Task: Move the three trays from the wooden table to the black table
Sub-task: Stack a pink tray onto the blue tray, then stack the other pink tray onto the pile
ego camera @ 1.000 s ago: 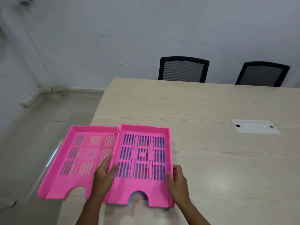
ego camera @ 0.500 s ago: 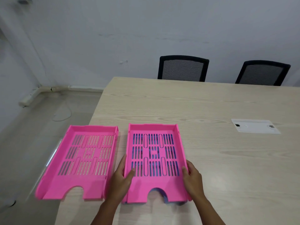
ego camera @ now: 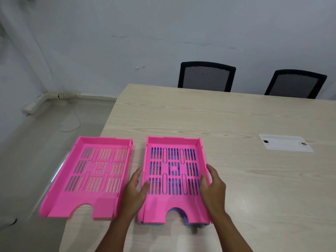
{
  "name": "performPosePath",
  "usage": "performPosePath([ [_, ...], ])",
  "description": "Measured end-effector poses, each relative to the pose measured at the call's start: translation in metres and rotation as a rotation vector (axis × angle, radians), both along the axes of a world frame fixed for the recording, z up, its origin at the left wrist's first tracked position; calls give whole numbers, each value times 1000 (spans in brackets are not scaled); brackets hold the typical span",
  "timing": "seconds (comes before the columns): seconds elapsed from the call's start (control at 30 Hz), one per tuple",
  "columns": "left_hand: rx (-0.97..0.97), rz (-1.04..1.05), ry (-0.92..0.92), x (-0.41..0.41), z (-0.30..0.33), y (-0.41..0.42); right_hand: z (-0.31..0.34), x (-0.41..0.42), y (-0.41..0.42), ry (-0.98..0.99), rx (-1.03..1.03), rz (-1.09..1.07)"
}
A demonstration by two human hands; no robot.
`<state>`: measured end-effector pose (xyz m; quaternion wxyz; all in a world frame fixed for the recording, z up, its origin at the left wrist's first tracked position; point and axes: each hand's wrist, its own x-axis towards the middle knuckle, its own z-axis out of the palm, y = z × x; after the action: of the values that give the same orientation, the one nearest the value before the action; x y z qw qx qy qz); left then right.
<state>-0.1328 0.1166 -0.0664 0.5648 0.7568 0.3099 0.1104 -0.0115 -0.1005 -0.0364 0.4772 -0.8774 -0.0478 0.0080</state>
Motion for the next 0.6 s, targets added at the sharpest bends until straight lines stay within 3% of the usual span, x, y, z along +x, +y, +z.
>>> performPosePath([
  [0.33,21,193,-94,-48,13,61,4,-30,104,-37,55,276],
  [0.6,100,413,-81,-111,13,136,8,-81,192,64,9,525],
])
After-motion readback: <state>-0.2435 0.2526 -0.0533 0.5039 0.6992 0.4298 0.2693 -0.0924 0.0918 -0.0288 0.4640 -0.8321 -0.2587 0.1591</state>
